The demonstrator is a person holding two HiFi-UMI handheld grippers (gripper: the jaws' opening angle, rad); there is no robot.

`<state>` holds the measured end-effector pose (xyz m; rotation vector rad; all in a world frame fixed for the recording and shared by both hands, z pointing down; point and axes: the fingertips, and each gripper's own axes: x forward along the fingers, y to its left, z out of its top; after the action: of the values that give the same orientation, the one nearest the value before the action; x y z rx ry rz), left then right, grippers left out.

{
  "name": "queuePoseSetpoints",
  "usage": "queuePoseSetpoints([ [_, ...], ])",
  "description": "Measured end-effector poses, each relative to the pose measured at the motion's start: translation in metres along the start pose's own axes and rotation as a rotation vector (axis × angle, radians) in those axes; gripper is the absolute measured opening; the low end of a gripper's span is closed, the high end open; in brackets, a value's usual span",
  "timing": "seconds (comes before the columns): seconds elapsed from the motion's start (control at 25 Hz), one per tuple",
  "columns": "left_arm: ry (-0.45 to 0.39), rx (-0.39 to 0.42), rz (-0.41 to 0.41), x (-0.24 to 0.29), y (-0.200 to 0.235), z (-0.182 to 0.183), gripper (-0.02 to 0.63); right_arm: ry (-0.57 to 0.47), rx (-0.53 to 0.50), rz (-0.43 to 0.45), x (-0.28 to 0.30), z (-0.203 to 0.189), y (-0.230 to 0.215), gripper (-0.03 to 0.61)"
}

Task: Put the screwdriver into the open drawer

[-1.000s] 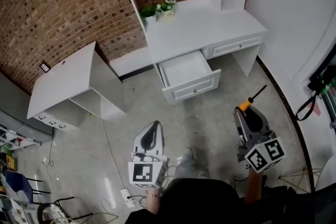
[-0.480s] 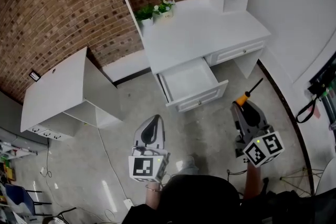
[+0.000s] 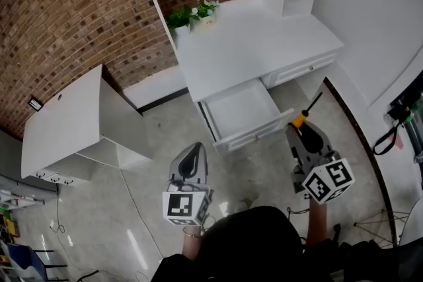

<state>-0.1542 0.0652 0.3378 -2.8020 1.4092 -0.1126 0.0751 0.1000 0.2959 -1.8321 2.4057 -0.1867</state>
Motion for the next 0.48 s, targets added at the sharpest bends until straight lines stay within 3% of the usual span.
queuePoseSetpoints([
  [0.28, 0.054, -0.046, -0.019, 0.03, 0.016, -0.015, 0.009, 0.034, 0.027, -0.018, 0.035, -0.003, -0.016, 0.109],
  [0.48, 0.099, -0.085, 0.004, 0.06, 0.023, -0.036, 0.008, 0.09, 0.009, 0.017, 0.073, -0.02, -0.035, 0.109],
])
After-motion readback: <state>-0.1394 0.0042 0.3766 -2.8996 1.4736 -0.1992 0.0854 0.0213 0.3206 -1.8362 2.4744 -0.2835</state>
